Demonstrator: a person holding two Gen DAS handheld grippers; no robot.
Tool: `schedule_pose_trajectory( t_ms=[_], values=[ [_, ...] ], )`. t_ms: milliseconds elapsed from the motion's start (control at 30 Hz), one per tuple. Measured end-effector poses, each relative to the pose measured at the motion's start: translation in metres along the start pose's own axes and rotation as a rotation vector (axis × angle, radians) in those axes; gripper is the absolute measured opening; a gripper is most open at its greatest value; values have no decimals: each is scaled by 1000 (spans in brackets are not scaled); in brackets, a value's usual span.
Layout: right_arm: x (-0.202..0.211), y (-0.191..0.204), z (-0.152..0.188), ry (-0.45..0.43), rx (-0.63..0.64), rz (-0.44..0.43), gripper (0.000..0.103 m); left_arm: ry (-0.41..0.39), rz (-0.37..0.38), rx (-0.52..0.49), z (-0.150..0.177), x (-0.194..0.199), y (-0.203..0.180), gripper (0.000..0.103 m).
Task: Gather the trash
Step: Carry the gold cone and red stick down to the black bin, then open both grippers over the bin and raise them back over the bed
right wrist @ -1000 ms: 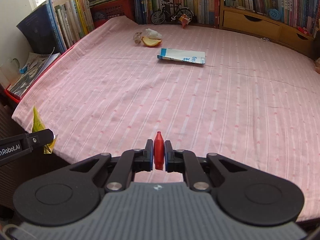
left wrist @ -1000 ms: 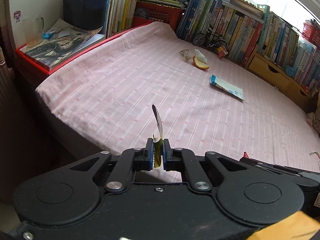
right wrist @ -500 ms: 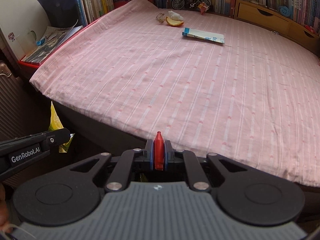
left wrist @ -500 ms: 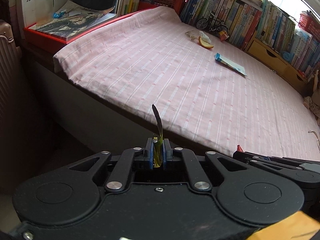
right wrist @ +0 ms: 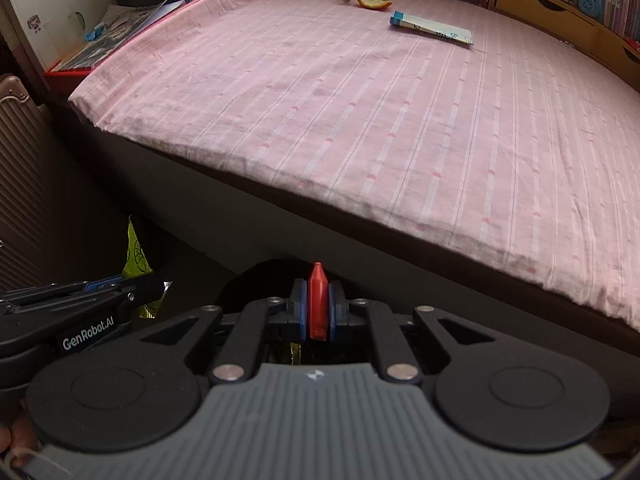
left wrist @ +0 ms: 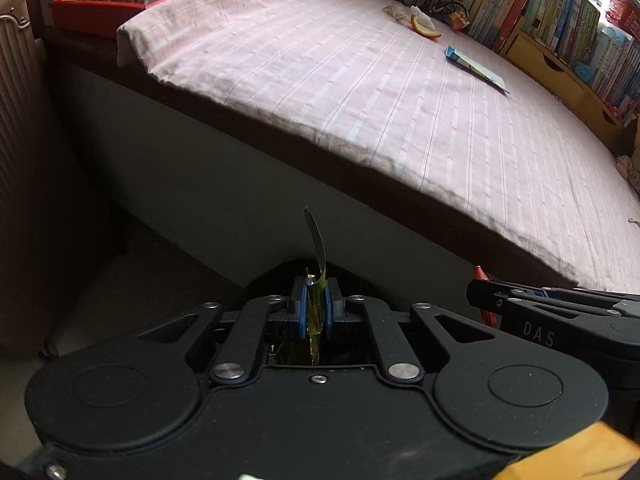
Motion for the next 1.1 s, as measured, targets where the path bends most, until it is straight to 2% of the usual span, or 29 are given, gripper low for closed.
schedule_pose_trajectory(
  t_ms=[500, 833, 1000, 1100],
  values=[
    [-25, -11, 35, 63, -41, 16, 14, 113, 18, -36, 43, -35, -3, 8],
    [-40, -14, 45, 94, -63, 17, 15, 173, 31, -56, 54, -59, -8, 9],
    [-48, -12, 40, 100, -65, 10, 16, 174, 33, -57, 54, -65, -5, 13],
    [-52, -13, 37, 102, -66, 10, 21, 179, 23, -49, 54, -69, -6, 22]
  ],
)
Point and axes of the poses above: each gripper's, at about its wrist camera, not at the fingertips, and x roughly against the way its jaws point, y to its left, z to its underside, the point moved 7 cm from there along -x, roughly the way its jaws point, and after that the axes turned 10 degrees about -y, right-handed, at the moved point
